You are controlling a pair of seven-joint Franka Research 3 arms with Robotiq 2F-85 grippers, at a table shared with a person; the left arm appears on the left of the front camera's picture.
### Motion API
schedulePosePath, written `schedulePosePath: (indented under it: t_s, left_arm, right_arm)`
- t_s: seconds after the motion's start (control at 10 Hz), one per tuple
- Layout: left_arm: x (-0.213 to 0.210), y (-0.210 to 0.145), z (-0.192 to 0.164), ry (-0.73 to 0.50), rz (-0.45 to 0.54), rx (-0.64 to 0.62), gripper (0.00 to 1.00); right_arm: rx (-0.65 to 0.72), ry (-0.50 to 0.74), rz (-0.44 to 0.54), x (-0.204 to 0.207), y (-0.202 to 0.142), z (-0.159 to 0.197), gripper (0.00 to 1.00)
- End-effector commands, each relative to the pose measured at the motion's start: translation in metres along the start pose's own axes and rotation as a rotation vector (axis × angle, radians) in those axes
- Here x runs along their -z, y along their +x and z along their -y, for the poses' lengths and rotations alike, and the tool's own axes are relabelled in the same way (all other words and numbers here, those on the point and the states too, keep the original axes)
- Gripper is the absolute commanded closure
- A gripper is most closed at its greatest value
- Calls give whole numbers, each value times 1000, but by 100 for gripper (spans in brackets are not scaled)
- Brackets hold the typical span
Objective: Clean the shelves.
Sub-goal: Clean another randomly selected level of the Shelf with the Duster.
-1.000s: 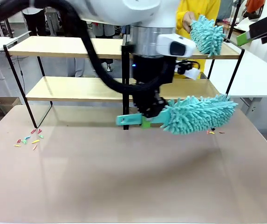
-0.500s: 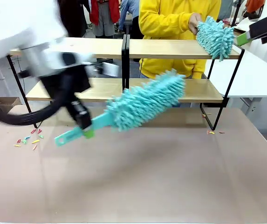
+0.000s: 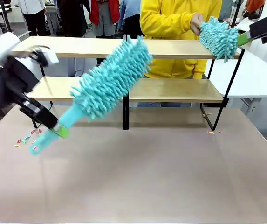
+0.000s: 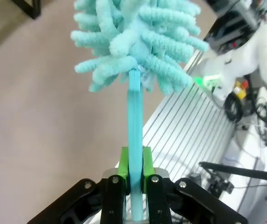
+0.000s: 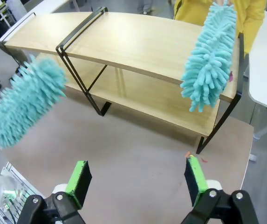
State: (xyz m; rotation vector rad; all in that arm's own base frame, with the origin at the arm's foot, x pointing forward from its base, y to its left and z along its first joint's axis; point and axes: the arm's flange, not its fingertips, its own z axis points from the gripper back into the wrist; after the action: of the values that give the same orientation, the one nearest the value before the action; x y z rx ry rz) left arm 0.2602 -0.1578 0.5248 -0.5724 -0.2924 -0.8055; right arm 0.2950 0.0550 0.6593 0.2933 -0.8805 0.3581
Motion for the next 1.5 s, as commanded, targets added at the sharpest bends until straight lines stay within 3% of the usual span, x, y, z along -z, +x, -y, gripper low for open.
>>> schedulePosePath:
  t_s: [0.0,0.1,0.2,0.3,0.6,0.7,0.9,1.3,1.4]
  left_arm:
    - [8,11,1,48,-36,17,87]
    - [0,0,0,0,0,0,87]
    - [-22,7,8,-8,16,109,87]
    - [-58,-3,-9,-14,25,156,87]
    - [-159,-87,-69,-46,154,123,87]
    - [-197,-123,-85,-15,194,80,87]
    - [-257,-162,-117,2,297,-49,87]
    - [-302,-181,-171,-155,519,-280,87]
    - [-294,-196,-157,-28,396,-202,87]
  right_arm:
    - [3,7,1,0,0,1,0]
    - [3,7,1,0,0,1,0]
    - [3,7,1,0,0,1,0]
    - [3,7,1,0,0,1,0]
    - [3,7,1,0,0,1,0]
    - [3,7,1,0,0,1,0]
    - [3,7,1,0,0,1,0]
    - [3,7,1,0,0,1,0]
    - [3,7,1,0,0,1,0]
